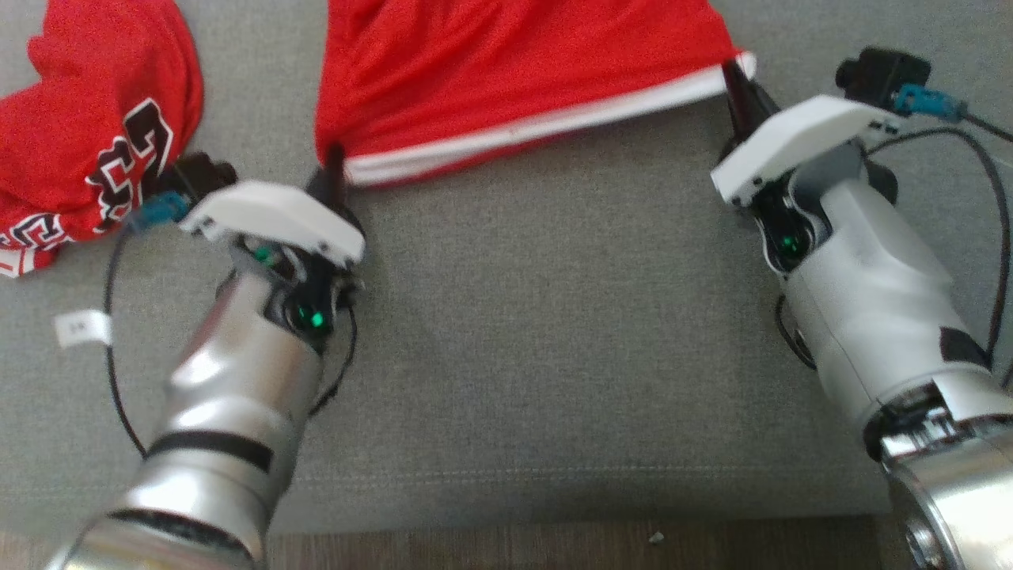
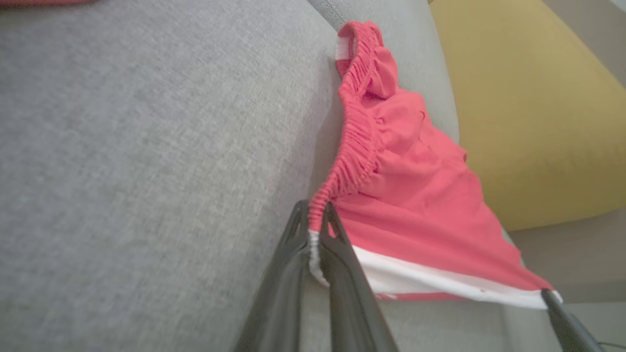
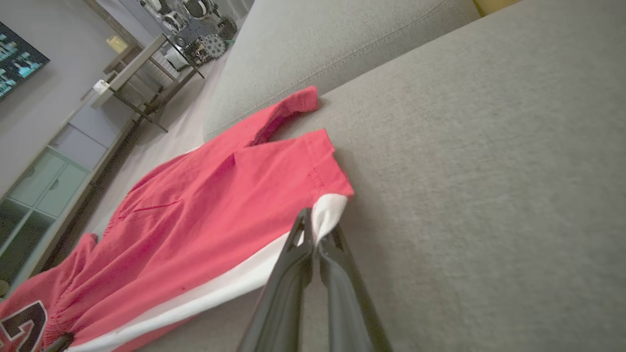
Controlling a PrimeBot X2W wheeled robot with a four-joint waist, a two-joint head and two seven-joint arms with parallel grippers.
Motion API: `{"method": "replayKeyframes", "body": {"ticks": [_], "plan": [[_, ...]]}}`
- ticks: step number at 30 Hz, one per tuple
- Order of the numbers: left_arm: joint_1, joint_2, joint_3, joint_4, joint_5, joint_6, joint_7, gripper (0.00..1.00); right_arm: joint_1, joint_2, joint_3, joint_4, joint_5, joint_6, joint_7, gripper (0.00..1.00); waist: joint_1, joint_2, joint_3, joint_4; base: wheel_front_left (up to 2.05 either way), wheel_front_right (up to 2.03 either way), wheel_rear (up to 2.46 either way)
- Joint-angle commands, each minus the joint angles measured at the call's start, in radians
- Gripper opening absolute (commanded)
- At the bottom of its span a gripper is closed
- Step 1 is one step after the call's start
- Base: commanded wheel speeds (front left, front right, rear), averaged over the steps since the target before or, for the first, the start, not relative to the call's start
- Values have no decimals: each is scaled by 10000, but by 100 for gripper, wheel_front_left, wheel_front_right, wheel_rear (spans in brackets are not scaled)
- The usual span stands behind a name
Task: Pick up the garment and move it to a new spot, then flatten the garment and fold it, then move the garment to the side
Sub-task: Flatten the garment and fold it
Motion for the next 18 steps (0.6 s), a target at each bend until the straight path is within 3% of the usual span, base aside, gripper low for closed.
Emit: {"method": "replayKeyframes", "body": {"ticks": [1,10,18], "plan": [[353,329,-169,-117,275,-29,-295,0,195,-21,207,-226,-225,35,144,0,0,0,-286,26,0,0,0],[1503,328,-1759,-427,1180,-59,-977,0,1331,-606,720,-187,-556,35,1412,0,0,0,-1327,130,0,0,0],[2360,328,-2427,-766,1516,-65,-1178,0,2338,-1424,1403,-792,-206,35,3257,0,0,0,-2331,228,0,0,0]]}}
